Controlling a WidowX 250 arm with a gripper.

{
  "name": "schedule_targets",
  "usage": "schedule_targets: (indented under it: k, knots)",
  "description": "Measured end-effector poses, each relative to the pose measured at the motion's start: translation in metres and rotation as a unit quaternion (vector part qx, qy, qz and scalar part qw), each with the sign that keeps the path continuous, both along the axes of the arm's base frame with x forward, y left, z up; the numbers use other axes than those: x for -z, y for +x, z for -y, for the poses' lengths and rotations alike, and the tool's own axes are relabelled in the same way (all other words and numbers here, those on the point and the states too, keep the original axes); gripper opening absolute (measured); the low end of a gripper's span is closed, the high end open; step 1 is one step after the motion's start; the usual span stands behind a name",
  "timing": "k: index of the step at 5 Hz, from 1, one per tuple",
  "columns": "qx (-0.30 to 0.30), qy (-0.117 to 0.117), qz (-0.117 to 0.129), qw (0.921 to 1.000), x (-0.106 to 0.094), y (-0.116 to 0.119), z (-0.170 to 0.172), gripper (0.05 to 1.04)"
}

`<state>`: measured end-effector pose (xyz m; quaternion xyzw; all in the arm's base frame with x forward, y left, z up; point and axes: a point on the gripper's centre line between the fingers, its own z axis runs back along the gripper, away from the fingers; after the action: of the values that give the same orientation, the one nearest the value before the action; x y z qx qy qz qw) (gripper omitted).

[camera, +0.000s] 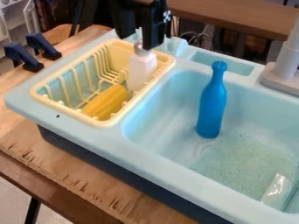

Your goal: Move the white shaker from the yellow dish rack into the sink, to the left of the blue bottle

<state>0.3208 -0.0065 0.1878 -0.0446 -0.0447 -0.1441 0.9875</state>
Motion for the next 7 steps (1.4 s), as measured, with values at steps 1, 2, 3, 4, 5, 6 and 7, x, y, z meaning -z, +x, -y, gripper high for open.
schedule_targets:
  k: [1, 2, 3, 4, 5, 6, 7]
  knots:
    - [-0.002, -0.009, -0.051, 0.9986, 0.027, 0.006, -0.003, 1.002]
    - [-0.008, -0.021, -0.063, 0.9978, 0.038, 0.009, -0.006, 1.002]
    - [-0.012, -0.019, -0.067, 0.9975, 0.042, 0.013, -0.007, 0.965]
    - [-0.013, -0.011, -0.067, 0.9976, 0.042, 0.013, -0.007, 0.748]
    - [-0.01, 0.01, -0.048, 0.9987, 0.029, 0.011, -0.003, 0.666]
    - [-0.005, 0.032, -0.026, 0.9991, 0.0, -0.001, 0.007, 0.663]
    - [-0.044, 0.088, 0.028, 0.9947, -0.053, -0.022, 0.026, 0.663]
